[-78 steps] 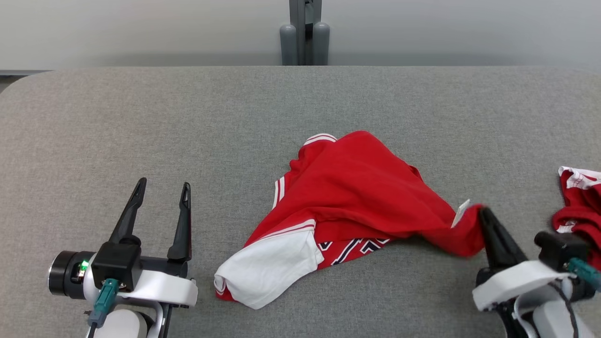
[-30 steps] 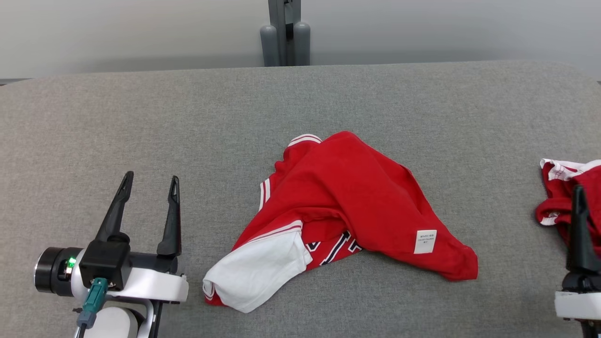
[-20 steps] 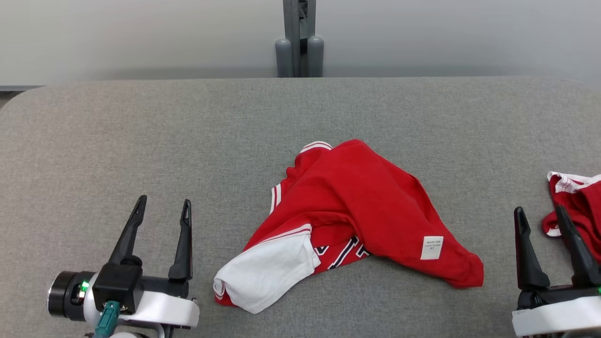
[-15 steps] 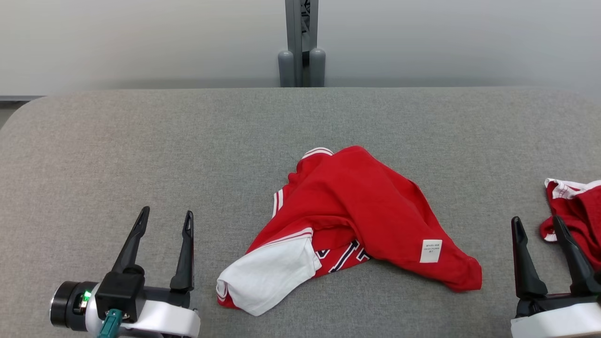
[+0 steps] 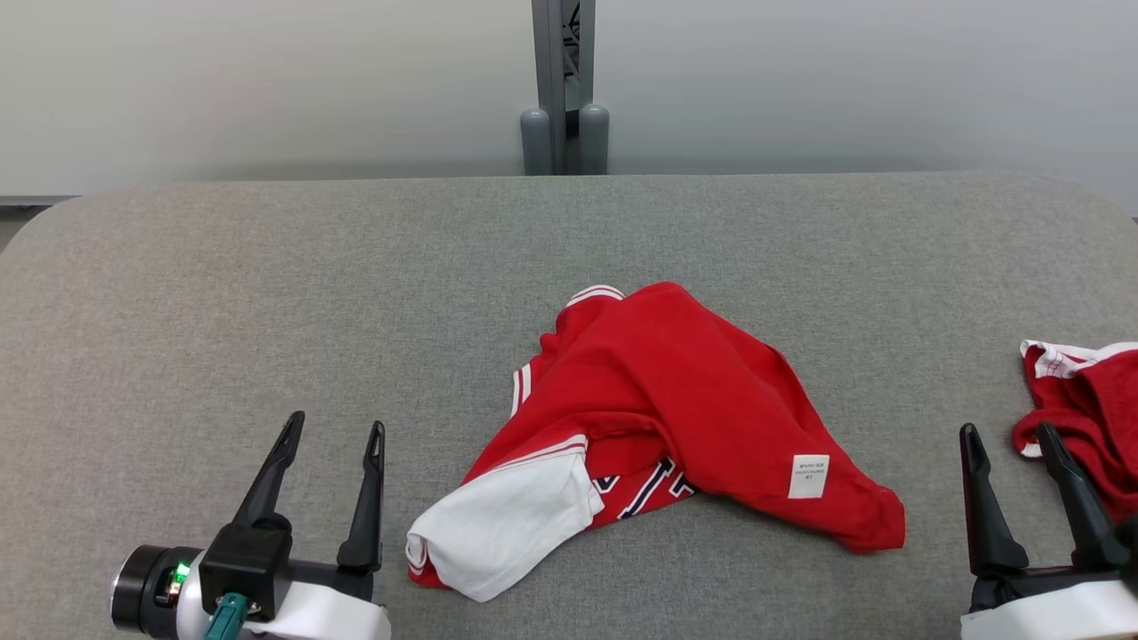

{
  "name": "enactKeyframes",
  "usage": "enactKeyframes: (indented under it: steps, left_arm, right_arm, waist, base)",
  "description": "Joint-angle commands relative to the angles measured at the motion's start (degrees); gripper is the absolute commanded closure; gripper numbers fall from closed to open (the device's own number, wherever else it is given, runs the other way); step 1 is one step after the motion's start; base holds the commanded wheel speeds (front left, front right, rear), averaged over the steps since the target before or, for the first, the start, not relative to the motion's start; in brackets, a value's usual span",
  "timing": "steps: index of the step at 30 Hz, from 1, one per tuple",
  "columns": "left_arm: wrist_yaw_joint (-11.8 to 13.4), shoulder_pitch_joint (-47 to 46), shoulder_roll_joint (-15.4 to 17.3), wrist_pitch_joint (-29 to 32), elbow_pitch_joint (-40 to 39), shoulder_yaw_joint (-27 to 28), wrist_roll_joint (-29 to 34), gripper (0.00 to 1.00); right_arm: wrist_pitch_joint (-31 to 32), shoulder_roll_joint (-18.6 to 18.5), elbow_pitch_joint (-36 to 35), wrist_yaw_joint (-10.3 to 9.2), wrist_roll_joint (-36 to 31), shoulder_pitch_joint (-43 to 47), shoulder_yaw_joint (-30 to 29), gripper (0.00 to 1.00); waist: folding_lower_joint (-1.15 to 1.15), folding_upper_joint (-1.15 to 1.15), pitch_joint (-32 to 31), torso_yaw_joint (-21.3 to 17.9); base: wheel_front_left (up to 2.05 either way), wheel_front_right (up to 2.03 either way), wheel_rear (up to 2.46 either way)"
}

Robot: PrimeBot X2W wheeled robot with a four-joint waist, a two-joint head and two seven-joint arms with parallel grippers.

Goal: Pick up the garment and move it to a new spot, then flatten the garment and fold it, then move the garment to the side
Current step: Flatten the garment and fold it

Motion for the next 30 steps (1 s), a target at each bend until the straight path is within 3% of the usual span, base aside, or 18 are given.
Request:
enactKeyframes:
  steps: [1, 8, 9, 10, 11, 19, 24, 30]
  left_arm:
    - [-0.27, -0.87, 0.37, 0.17, -0.33, -0.12, -0.11, 0.00]
    - [-1.23, -1.03, 0.44, 2.16, -0.87, -1.60, -0.71, 0.00]
    - [-4.20, -0.94, 0.96, 7.66, -1.19, -4.42, -1.82, 0.00]
    - [-5.31, -0.95, 1.36, 9.59, -1.44, -5.59, -1.80, 0.00]
    - [-5.31, -0.95, 1.36, 9.59, -1.44, -5.59, -1.80, 0.00]
    - [-12.19, 0.74, 2.62, 21.19, -4.21, -14.55, -2.84, 0.00]
    - [-13.18, 0.66, 3.55, 23.93, -2.15, -16.82, -2.03, 0.00]
    - [-11.97, -2.40, 4.14, 23.01, 2.89, -16.29, -0.20, 0.00]
  right_arm:
    - [-0.05, 0.02, -0.12, 0.03, 0.10, -0.28, 0.00, 0.00]
    - [-0.37, 0.06, 0.49, 0.03, 0.59, -0.79, 0.15, 0.00]
    - [-0.26, 0.07, 0.71, 0.03, 0.87, -0.95, 0.14, 0.00]
    - [-0.16, 0.07, 0.73, 0.03, 1.05, -1.09, 0.20, 0.00]
    - [-0.16, 0.07, 0.73, 0.03, 1.05, -1.09, 0.20, 0.00]
    - [-0.36, 0.04, 1.51, 0.03, 2.26, -2.39, 0.84, 0.00]
    - [-0.88, 0.03, 2.30, 0.03, 2.91, -3.16, 1.02, 0.00]
    - [-1.41, 0.02, 2.98, 0.03, 3.27, -4.56, 1.03, 0.00]
  waist:
    - [0.00, 0.00, 0.16, 0.00]
    - [0.00, 0.00, 0.60, 0.32]
    - [0.00, 0.00, 0.88, 0.77]
    - [0.00, 0.00, 1.06, 0.87]
    - [0.00, 0.00, 1.06, 0.87]
    - [0.00, 0.00, 3.37, 0.76]
    - [0.00, 0.00, 5.36, 0.02]
    - [0.00, 0.00, 7.99, -1.14]
  base:
    - [0.00, 0.00, 0.00]
    - [0.00, 0.00, 0.00]
    - [0.00, 0.00, 0.00]
    - [0.00, 0.00, 0.00]
    - [0.00, 0.00, 0.00]
    - [0.00, 0.00, 0.00]
    - [0.00, 0.00, 0.00]
    - [0.00, 0.00, 0.00]
